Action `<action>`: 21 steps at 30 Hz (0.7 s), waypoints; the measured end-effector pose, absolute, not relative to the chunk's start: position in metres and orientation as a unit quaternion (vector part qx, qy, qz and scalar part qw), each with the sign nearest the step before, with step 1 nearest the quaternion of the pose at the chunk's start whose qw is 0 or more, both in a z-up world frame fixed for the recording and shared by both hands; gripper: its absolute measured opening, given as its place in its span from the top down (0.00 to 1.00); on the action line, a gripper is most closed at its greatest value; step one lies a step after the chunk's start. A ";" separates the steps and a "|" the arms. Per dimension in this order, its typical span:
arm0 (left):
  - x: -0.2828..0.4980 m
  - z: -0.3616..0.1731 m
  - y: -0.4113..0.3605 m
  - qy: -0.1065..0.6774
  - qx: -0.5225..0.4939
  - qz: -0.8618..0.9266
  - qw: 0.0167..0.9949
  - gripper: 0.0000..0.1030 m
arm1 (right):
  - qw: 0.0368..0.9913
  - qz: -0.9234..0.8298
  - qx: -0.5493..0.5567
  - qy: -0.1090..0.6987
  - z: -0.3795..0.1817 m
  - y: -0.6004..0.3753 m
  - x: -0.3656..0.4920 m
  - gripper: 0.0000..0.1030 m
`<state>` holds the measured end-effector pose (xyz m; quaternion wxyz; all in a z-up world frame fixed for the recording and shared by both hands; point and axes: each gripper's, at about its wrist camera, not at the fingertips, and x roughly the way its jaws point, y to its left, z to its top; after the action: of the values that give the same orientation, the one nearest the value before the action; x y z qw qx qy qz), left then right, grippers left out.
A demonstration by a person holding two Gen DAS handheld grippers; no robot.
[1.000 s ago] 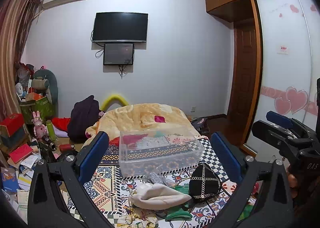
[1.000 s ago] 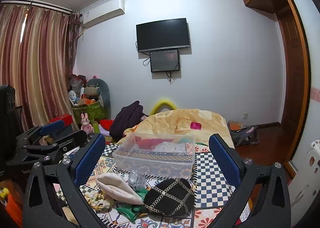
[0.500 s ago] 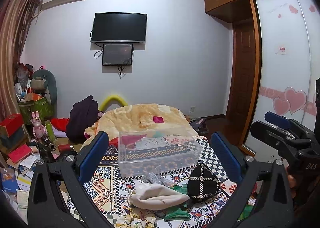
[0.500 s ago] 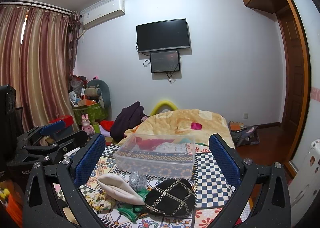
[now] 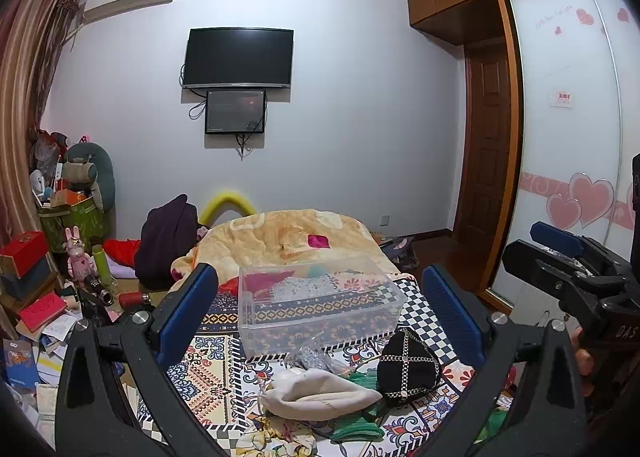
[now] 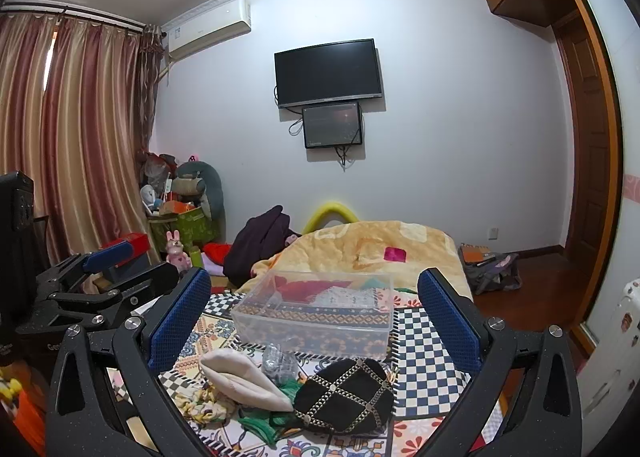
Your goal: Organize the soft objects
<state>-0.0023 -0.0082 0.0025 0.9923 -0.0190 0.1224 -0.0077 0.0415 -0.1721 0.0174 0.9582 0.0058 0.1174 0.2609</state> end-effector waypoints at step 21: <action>-0.005 0.000 -0.008 0.118 -0.019 -0.007 0.993 0.00 | 0.958 0.263 0.009 0.112 0.016 -0.172 0.039 0.00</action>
<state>-0.0046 -0.0082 0.0003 0.9928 -0.0195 0.1180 -0.0069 0.0388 -0.1721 0.0156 0.9583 0.0087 0.1124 0.2625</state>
